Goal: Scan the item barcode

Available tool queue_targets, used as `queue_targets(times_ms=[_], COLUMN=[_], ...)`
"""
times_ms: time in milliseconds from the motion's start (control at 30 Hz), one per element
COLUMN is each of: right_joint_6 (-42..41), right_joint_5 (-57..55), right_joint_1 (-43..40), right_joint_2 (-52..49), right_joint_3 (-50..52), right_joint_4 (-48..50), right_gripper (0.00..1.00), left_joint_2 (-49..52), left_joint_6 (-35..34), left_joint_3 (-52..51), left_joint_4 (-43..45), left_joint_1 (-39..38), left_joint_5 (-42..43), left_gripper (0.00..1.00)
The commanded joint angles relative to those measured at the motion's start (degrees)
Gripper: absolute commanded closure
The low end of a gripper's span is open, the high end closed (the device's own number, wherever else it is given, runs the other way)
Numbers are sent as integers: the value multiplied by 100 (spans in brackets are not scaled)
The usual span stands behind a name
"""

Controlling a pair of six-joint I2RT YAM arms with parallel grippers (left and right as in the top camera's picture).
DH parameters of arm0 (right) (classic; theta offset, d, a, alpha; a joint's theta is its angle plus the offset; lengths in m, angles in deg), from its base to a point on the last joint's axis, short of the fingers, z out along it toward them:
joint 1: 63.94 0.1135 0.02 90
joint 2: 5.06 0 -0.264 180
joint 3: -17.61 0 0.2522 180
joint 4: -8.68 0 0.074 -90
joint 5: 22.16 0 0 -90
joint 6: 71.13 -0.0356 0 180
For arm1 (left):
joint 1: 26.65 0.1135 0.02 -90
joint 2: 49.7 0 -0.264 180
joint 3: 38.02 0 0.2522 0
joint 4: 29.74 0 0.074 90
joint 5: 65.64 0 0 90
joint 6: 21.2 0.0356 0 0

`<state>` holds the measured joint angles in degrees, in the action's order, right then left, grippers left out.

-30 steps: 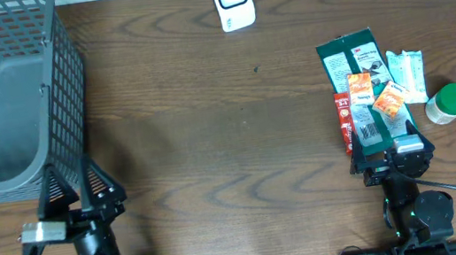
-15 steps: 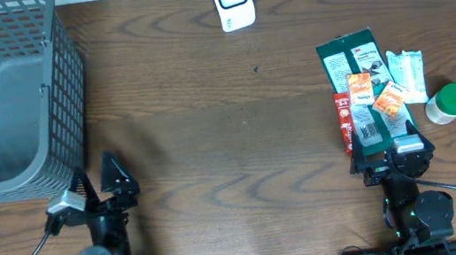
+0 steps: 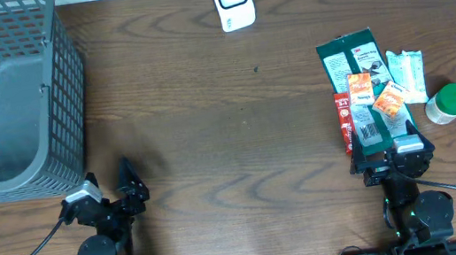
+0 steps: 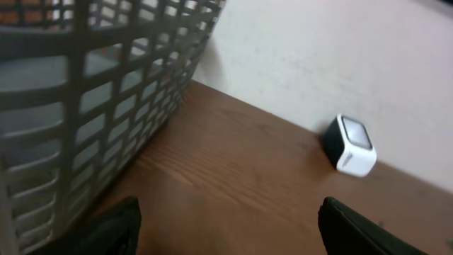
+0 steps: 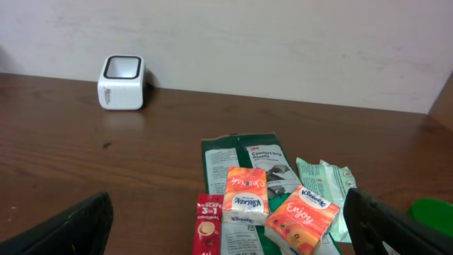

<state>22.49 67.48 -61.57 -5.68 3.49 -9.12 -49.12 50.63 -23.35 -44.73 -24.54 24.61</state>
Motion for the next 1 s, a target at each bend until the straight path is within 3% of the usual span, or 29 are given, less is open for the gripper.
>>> queue_targets(times_ms=[0, 167, 533, 800, 967], right_joint_6=[76, 76, 76, 76, 76], right_joint_5=[44, 44, 44, 46, 46], right_joint_1=[-52, -52, -52, -52, -52], right_joint_2=[33, 33, 33, 33, 33], right_joint_3=[7, 7, 7, 7, 7], right_joint_4=[-22, -22, -22, -22, -22], right_gripper=[1, 1, 1, 1, 1], left_joint_2=[-48, -48, -48, -48, -48], left_joint_6=[1139, 1698, 1716, 1709, 1711], left_joint_3=[-68, -68, -68, -70, -70], left_joint_4=[-258, -256, -190, 437, 118], left_joint_1=[17, 17, 20, 17, 17], left_joint_5=[302, 334, 317, 321, 321], left_gripper=[20, 20, 19, 20, 19])
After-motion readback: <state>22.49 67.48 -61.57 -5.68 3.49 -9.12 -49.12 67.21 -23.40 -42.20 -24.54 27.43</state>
